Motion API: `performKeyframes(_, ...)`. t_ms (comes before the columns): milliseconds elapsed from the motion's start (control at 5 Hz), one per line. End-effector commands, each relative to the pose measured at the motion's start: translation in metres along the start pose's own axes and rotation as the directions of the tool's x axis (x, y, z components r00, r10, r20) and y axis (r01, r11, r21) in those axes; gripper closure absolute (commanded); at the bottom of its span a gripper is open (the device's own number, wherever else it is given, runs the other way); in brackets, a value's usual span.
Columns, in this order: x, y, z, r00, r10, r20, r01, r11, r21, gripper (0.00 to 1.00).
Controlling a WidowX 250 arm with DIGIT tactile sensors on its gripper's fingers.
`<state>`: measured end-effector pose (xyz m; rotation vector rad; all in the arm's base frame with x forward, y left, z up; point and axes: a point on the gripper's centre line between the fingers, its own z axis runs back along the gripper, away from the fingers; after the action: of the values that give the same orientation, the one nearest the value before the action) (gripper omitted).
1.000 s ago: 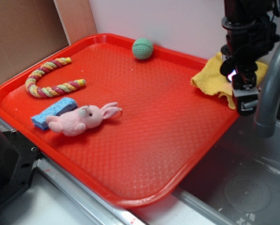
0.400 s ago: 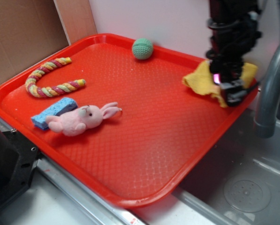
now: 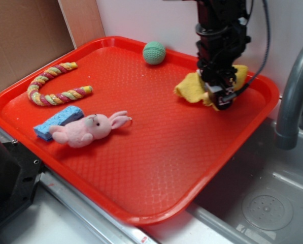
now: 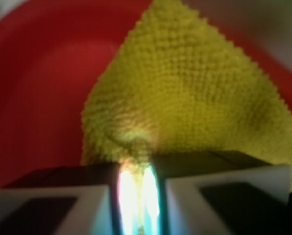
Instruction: Grab the yellow cloth.
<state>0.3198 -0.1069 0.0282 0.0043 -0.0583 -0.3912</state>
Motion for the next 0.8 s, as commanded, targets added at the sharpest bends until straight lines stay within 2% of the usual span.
performKeyframes(0, -0.027, -0.01, 0.107, 0.957, 0.259, 0.131, -0.268, 0.962, 0.049, 1.0)
performKeyframes(200, -0.033, -0.019, 0.127, 0.946, 0.304, 0.114, -0.309, 0.95, 0.031, 1.0)
performKeyframes(400, -0.034, -0.023, 0.136, 0.935, 0.346, 0.076, -0.351, 0.935, 0.052, 1.0)
performKeyframes(600, -0.046, -0.023, 0.151, 0.869, 0.494, 0.028, -0.495, 0.867, 0.062, 1.0)
